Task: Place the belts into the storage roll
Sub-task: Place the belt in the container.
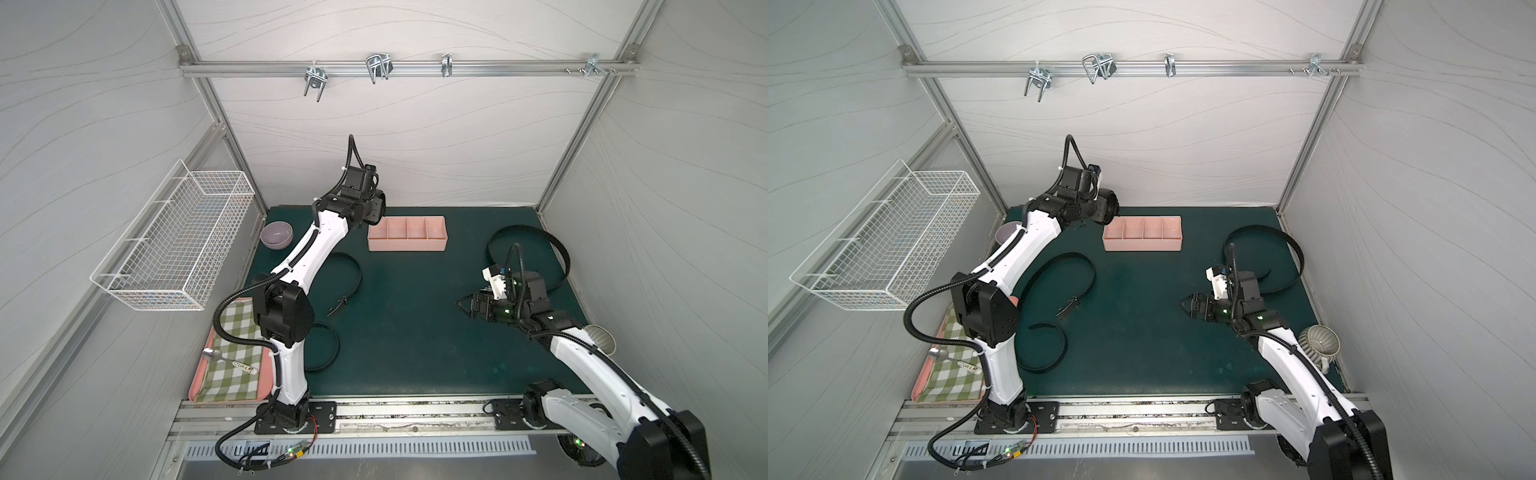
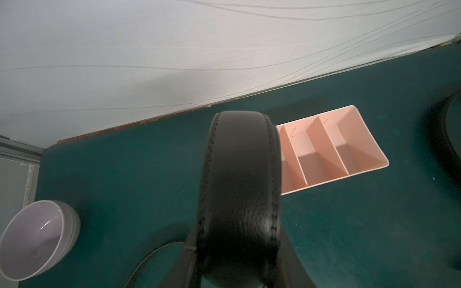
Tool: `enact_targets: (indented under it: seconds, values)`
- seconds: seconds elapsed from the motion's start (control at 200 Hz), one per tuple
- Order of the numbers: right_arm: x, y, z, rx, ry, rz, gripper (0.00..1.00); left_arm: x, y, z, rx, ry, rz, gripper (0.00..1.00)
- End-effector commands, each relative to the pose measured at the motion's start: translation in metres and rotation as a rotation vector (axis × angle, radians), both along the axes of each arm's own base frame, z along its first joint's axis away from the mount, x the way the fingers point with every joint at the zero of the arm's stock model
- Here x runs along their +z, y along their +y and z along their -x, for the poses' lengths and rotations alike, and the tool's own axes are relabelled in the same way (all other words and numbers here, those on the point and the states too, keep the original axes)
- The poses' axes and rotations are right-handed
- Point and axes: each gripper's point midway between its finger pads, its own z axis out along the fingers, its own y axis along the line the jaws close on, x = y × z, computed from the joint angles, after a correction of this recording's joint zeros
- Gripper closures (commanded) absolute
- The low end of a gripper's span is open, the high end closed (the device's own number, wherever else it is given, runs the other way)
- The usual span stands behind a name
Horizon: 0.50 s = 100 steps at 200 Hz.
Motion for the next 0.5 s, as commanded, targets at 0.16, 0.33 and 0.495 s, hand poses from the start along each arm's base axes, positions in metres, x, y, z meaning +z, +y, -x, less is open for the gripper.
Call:
enact_targets:
  seconds: [0.16, 0.33, 0.495]
  values:
    - [-0.001, 0.002, -0.003, 0.006, 0.004, -0.021, 0.01, 0.013, -0.004, -0.029, 0.052, -0.106, 0.077, 0.95]
    - [0.000, 0.002, -0.003, 0.008, 0.006, -0.021, 0.01, -0.004, -0.001, -0.034, 0.089, -0.088, 0.075, 0.95]
    - [-0.003, 0.001, -0.003, 0.006, 0.011, -0.016, 0.01, -0.020, 0.000, -0.038, 0.121, -0.061, 0.080, 0.96]
